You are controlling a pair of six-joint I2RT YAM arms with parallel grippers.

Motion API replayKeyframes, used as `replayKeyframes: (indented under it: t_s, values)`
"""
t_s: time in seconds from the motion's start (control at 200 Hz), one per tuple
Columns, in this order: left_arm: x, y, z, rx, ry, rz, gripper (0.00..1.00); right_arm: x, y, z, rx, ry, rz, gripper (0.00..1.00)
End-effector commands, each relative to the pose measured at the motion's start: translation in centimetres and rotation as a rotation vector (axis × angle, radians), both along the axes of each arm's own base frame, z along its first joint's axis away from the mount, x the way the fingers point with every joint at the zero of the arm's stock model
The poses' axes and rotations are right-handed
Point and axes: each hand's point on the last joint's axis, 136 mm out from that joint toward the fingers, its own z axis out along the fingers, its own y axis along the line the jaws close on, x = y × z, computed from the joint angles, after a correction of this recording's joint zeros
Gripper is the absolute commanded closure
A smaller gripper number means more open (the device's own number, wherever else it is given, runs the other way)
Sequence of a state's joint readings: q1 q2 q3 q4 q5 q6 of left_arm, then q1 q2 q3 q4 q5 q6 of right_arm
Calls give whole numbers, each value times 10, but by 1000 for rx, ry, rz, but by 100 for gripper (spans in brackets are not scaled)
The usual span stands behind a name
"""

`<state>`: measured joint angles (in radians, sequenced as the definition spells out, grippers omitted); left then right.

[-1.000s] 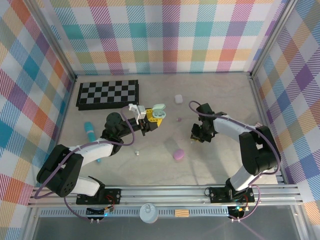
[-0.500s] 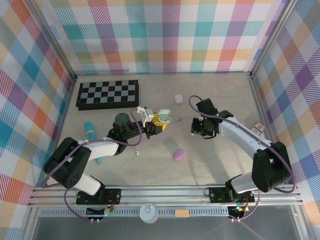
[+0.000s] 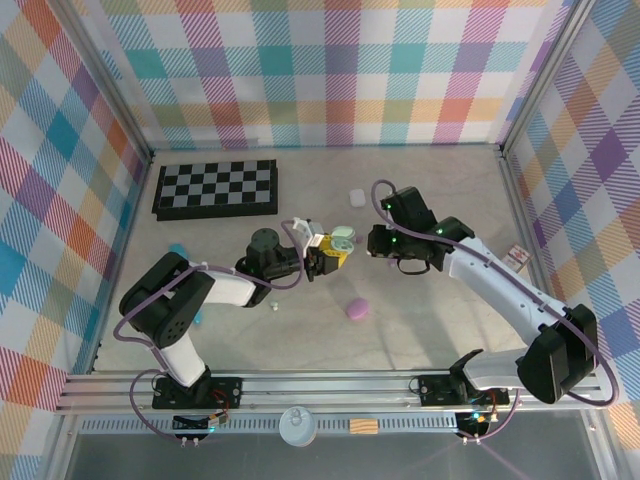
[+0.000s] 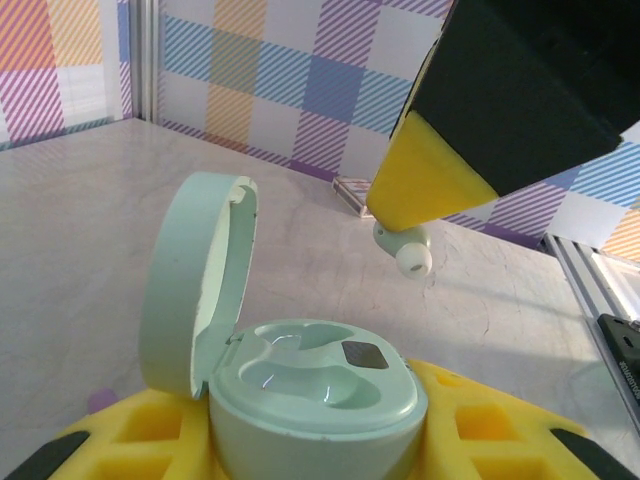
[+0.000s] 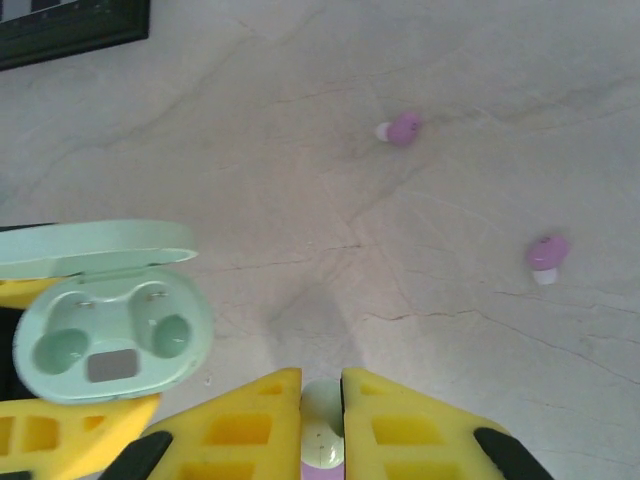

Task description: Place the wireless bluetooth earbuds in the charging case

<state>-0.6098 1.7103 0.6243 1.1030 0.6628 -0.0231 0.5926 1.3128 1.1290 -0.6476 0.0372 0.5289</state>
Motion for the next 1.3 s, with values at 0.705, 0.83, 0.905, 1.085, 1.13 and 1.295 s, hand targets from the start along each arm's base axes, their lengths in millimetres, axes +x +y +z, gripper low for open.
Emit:
replayKeyframes:
  t_s: [0.705,0.83,0.905,1.085,1.13,1.295]
  values:
    - [-18,-12,34,-70,-73,-82,68,13,43,18,27,-73,127,86]
    - [-18,-11,39,-83,-76,-84,68,13,41,13,4,-69,132,86]
    - [-18,-12,40,-85,-75,-87,68,13,41,12,-3,-73,133,86]
    - [-17,-13,41,-89,-76,-89,68,14,42,9,-10,-84,138,86]
    - [-18,-14,43,-94,-77,-92,68,15,42,9,-12,-87,139,86]
    - [-15,-12,43,-95,-81,-76,68,15,41,6,-18,-80,129,86]
